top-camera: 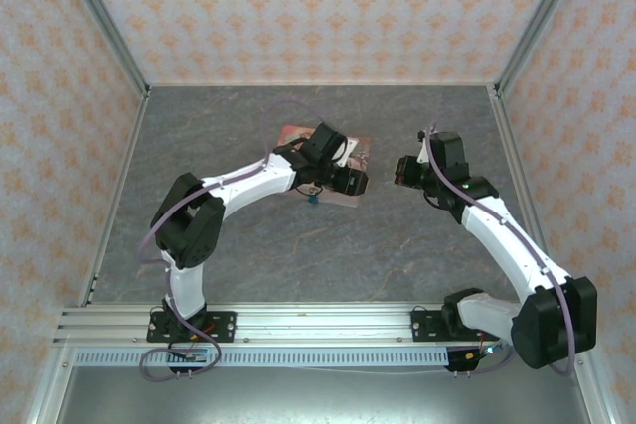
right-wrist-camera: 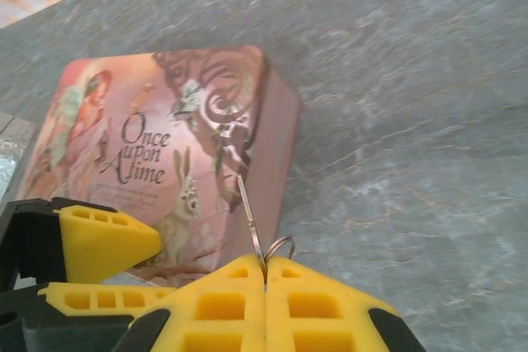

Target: Unlock the padlock with the key

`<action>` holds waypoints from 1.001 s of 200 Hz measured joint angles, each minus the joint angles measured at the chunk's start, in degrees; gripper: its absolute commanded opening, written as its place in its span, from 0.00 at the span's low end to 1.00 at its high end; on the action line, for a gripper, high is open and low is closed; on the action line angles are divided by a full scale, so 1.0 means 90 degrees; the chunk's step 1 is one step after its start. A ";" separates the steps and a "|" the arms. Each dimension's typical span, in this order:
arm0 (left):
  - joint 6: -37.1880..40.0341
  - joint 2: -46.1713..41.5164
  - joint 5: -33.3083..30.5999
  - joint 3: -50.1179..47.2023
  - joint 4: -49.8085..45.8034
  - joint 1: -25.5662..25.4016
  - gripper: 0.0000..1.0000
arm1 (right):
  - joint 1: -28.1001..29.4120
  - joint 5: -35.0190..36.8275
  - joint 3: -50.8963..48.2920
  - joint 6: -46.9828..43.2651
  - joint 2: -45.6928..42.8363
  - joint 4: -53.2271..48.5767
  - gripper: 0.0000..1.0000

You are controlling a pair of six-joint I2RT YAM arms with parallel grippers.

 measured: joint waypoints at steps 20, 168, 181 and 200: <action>0.0000 -0.0313 -0.0007 -0.0226 0.0032 0.0000 0.69 | 0.0002 -0.0532 -0.0029 0.0024 0.0199 0.0335 0.00; -0.0855 -0.2926 -0.0670 -0.4282 0.2380 0.0712 0.85 | 0.0486 -0.2288 0.0321 0.1083 0.2773 0.2429 0.00; -0.0923 -0.2895 -0.0670 -0.4459 0.2671 0.0709 0.85 | 0.0486 -0.2283 0.0389 0.1107 0.2871 0.2446 0.00; -0.0991 -0.2703 -0.0673 -0.4575 0.3045 0.0709 0.84 | 0.0486 -0.2254 0.0430 0.1107 0.2973 0.2416 0.00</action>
